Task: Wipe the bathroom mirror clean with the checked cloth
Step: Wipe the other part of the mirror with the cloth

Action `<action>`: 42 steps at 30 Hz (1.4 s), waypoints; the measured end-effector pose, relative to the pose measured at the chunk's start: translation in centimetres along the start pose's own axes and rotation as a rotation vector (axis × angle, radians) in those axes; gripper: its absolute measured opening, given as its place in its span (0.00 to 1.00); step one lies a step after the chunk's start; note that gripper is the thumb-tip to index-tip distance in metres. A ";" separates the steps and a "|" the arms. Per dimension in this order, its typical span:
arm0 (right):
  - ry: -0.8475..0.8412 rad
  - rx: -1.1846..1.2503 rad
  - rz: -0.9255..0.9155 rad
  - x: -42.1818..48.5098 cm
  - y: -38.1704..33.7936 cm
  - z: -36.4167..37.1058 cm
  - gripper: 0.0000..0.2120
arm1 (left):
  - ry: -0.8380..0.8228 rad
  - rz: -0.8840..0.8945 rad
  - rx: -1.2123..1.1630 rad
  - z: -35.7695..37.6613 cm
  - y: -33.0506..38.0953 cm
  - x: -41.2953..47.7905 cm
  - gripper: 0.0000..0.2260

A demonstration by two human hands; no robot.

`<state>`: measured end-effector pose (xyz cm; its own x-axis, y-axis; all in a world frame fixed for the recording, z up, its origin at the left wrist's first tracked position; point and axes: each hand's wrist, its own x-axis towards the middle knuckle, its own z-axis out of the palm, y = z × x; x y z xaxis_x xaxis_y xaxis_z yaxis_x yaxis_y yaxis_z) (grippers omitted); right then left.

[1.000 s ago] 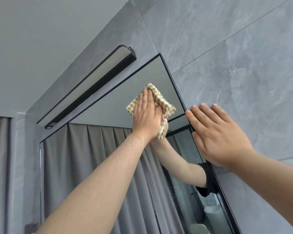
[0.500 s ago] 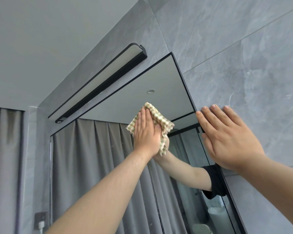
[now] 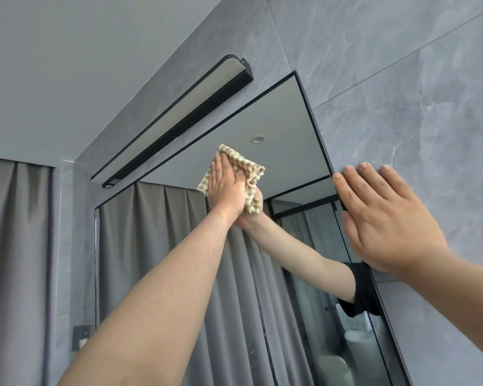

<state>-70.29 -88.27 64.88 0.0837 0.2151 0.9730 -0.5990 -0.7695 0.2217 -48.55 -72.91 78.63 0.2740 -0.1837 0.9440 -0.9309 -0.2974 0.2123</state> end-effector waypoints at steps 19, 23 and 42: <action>-0.060 -0.011 0.009 0.1 -0.1 -0.5 0.29 | 0.038 -0.368 -0.093 2.4 -9.1 -13.6 0.31; -0.069 -0.005 0.012 0.1 -0.2 -0.5 0.29 | 0.000 -0.237 -0.063 1.2 -5.5 -8.3 0.32; -0.079 0.011 0.005 0.2 -0.2 -0.6 0.30 | -0.011 -0.254 -0.041 4.3 -5.5 -20.6 0.36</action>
<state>-70.65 -87.67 64.97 0.1436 0.1640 0.9759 -0.5909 -0.7768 0.2175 -48.02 -71.50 56.94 0.5030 -0.1183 0.8562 -0.8407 -0.2967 0.4529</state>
